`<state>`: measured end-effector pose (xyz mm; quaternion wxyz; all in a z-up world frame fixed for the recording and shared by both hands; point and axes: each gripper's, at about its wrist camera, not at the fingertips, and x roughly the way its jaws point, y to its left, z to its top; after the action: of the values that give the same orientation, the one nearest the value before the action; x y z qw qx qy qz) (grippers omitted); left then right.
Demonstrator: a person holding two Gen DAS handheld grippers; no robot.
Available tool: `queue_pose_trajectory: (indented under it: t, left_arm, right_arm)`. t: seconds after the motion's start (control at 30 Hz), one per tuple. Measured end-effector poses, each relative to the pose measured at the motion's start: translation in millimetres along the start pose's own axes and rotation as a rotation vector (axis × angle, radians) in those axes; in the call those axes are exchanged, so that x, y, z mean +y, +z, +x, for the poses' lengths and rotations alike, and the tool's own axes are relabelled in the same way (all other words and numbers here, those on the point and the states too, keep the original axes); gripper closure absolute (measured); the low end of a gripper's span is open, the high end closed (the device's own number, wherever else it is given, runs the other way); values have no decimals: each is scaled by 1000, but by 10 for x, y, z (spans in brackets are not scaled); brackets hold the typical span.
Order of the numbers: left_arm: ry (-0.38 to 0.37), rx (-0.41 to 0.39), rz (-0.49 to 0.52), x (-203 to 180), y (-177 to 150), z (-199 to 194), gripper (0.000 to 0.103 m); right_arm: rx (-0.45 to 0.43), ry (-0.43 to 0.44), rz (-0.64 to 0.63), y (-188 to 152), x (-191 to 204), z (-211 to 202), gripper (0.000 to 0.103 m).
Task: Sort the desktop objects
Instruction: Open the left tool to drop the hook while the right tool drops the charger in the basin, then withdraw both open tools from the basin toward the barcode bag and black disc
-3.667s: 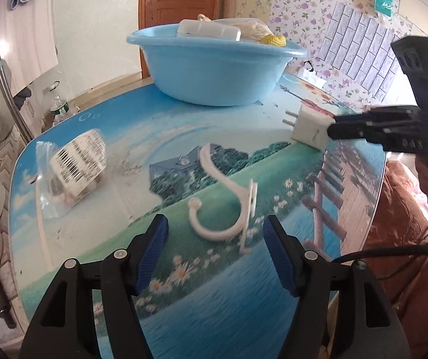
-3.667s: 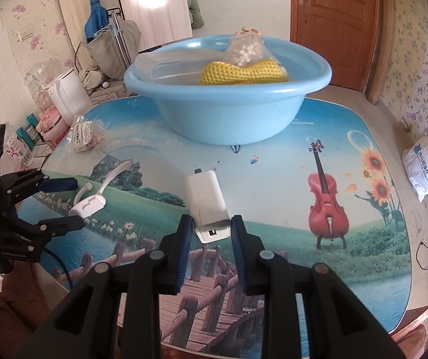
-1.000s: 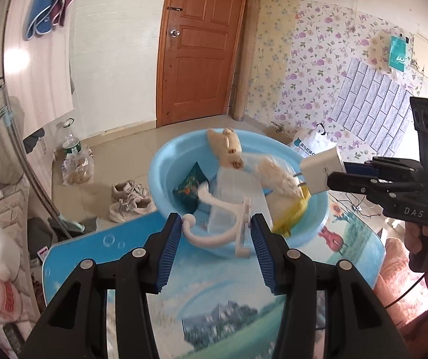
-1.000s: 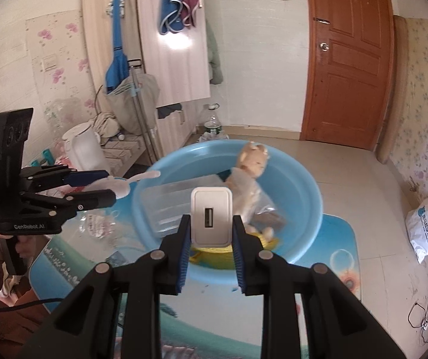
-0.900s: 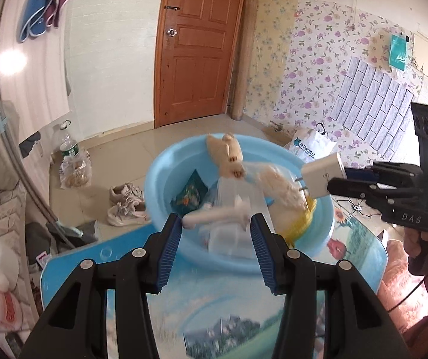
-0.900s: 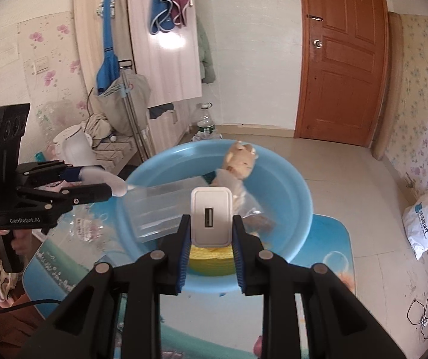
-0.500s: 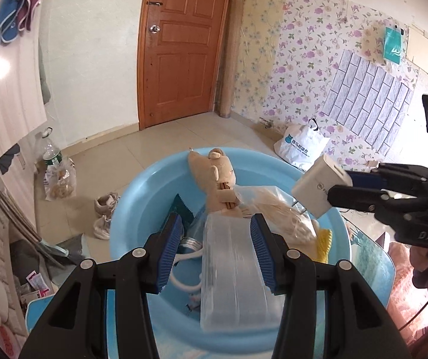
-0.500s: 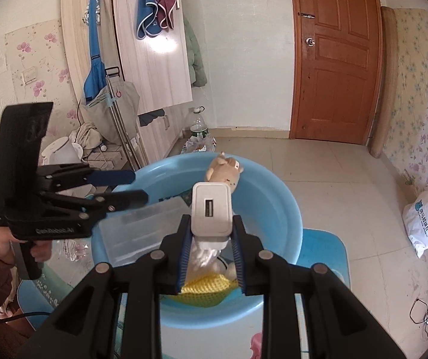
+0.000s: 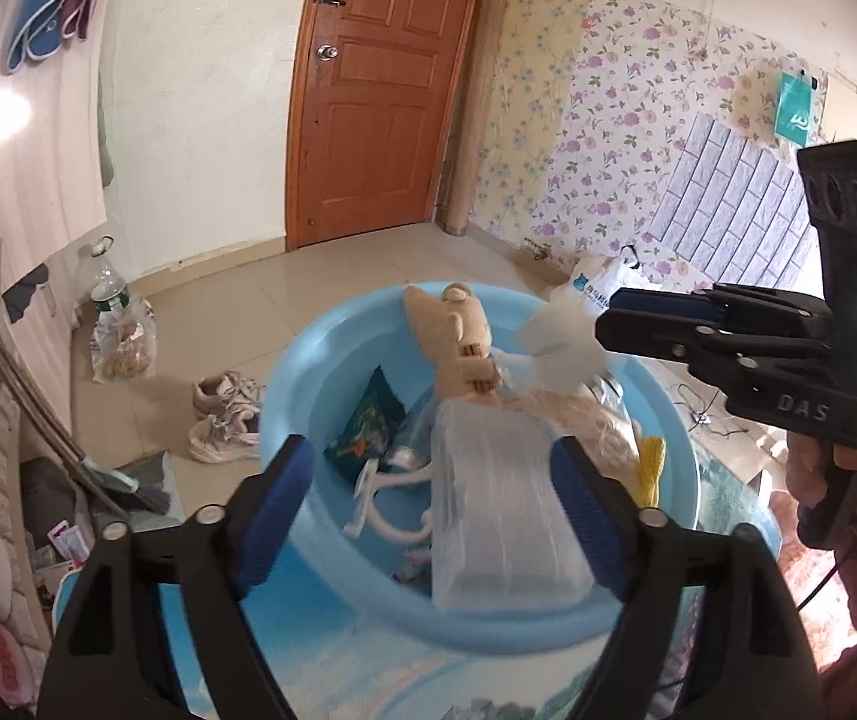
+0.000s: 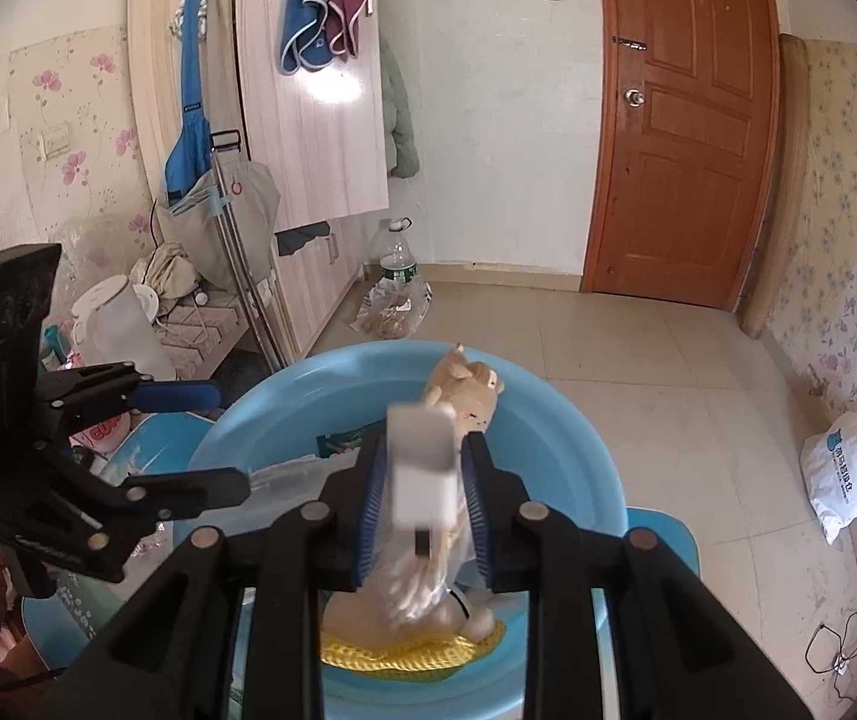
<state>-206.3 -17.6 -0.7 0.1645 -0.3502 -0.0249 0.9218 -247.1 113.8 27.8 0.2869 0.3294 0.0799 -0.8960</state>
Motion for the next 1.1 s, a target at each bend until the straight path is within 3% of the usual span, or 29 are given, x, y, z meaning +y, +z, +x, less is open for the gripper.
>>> queue_pose_trajectory:
  t: [0.03, 0.1, 0.17, 0.27, 0.7, 1.1]
  left_arm:
    - [10, 2, 6, -4, -21, -25, 17]
    - [18, 5, 16, -24, -58, -69, 16]
    - [16, 8, 17, -42, -105, -122, 15]
    - [11, 16, 21, -57, -175, -187, 10]
    - [70, 36, -13, 38, -669, -631, 9]
    - [121, 82, -57, 215, -1217, -945, 8]
  right_arm:
    - [7, -7, 5, -15, 16, 5, 75]
    - [13, -17, 15, -40, 37, -9, 62]
    - [17, -21, 24, -80, 52, -53, 60]
    - [34, -35, 24, -143, 88, -108, 60]
    - [60, -16, 53, -468, 404, -351, 60]
    - [71, 105, 12, -605, 999, -439, 60]
